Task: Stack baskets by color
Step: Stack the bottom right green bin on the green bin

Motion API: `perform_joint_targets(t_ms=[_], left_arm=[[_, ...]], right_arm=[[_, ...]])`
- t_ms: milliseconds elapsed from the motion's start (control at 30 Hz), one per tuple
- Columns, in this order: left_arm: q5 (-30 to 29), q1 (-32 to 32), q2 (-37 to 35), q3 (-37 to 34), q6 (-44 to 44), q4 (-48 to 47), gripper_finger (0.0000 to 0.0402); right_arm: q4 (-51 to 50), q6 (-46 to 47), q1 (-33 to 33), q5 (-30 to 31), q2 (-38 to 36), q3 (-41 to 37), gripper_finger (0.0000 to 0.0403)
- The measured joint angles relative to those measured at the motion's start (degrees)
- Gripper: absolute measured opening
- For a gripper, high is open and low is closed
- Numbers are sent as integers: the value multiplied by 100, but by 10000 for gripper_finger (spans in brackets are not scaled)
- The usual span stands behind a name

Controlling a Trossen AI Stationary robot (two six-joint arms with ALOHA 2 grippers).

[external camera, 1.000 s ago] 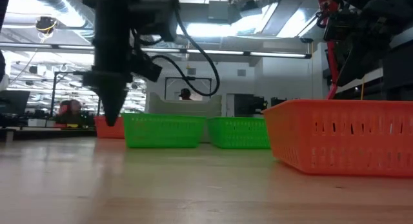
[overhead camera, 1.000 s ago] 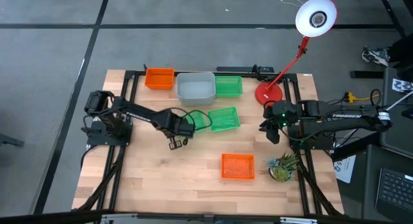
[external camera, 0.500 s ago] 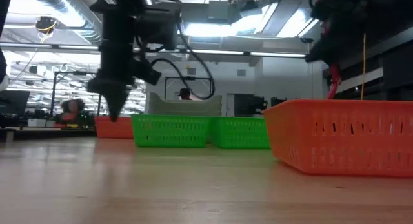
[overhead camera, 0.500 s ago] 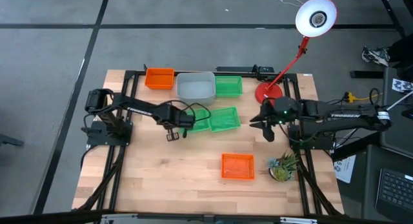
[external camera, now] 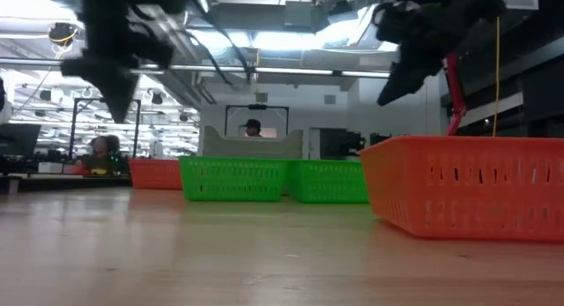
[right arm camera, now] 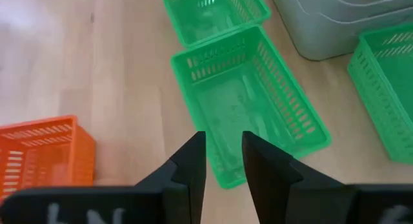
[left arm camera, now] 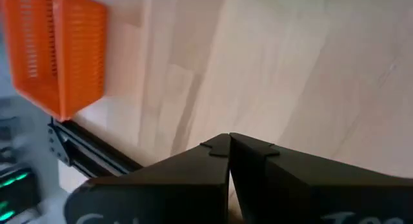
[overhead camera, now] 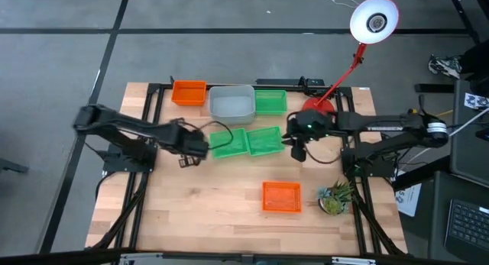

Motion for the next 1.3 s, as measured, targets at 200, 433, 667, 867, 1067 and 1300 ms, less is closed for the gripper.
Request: perform_joint_targets(t_ms=[200,433,667,867,1067,1300], left_arm=[[-17,223,-1961,-1345,269,1401,0],[472,484,-3487,-2153,1100,3353,0],[479,485,-3984,-2434,2012,5420,0],[446,487,-4006,-2785,1843,5466,0],[438,485,-3995,-3322,1763,6224,0],[449,486,-4002,-4112,2261,7600,0]], right_arm=[[-393,-614,-46,-29,808,676,100],[-415,-969,-70,-302,1480,949,100],[-415,-1383,-54,-392,1895,949,101],[-374,-1656,-52,-1302,2046,949,133],[-267,-1654,-50,-1413,2046,949,179],[-154,-1639,34,-748,2046,949,200]])
